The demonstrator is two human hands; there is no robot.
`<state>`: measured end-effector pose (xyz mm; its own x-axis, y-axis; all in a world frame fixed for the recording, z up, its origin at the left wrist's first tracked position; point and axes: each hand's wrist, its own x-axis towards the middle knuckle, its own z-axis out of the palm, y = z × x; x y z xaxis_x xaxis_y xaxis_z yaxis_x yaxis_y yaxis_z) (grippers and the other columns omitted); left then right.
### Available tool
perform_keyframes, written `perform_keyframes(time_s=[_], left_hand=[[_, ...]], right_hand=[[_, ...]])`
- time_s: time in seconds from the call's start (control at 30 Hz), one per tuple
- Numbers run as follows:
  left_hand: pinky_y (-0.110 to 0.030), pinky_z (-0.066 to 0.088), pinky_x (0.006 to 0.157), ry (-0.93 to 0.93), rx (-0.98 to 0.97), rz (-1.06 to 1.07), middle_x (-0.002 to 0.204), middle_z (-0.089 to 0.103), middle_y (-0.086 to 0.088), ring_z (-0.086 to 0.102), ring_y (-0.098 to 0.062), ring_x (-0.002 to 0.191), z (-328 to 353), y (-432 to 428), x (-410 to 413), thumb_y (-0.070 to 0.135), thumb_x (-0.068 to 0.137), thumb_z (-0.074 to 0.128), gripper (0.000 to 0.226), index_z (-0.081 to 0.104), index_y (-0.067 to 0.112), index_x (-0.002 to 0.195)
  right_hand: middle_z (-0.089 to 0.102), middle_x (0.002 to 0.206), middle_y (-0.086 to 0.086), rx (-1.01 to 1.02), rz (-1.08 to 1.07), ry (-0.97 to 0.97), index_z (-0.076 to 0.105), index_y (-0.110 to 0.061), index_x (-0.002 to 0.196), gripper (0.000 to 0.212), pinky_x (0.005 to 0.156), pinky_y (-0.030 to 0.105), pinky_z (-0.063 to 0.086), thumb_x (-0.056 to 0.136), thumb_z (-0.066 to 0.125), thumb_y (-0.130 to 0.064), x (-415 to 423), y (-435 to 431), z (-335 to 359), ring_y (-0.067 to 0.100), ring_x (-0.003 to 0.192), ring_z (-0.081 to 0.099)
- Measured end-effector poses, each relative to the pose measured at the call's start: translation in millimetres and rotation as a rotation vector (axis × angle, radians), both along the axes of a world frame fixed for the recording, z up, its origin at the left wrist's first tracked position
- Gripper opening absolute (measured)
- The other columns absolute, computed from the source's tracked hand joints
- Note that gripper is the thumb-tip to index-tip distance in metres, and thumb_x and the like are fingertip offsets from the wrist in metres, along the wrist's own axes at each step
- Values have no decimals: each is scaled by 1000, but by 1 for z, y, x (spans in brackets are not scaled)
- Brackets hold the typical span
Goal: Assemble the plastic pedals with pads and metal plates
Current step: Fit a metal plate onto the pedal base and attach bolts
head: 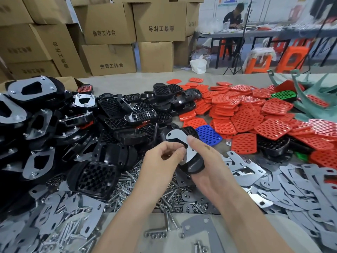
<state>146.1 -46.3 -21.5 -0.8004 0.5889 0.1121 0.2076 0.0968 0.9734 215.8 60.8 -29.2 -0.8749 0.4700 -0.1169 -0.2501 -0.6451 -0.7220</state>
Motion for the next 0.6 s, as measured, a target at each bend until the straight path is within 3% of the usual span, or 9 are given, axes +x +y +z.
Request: perform_keyframes(time_s=[0.1,0.23,0.3,0.43,0.6], left_hand=[[-9,46,58,3,12,32,75,73,9,60,5,62,0,-1,0,29,94,67,13,76,26,85],[-19,55,63,-4,121,196,74,73,8,68,-4,65,1,-1,-1,29,100,59,18,71,23,87],[-20,56,61,-25,195,271,76,72,7,70,-10,68,2,-5,-6,30,101,57,16,68,24,92],[-21,58,66,-47,201,224,91,74,10,70,-9,77,4,-8,-10,29,101,56,15,69,35,99],[-31,59,81,-8,136,161,100,71,8,67,-17,89,-1,-7,-11,27,102,56,22,71,43,104]], right_hand=[[69,99,19,47,56,32,64,2,119,34,77,38,58,85,67,2,1,0,-2,31,90,67],[70,124,25,32,27,16,61,3,133,55,93,41,55,78,65,3,-2,2,-4,36,108,68],[70,126,24,4,13,17,59,2,136,62,95,38,58,74,66,3,-3,4,-5,36,116,68],[72,121,24,20,61,22,61,-2,135,66,80,32,61,70,68,5,-3,1,-3,30,102,74],[74,113,23,39,66,27,69,-5,127,58,74,30,61,71,66,9,-3,3,-5,27,93,75]])
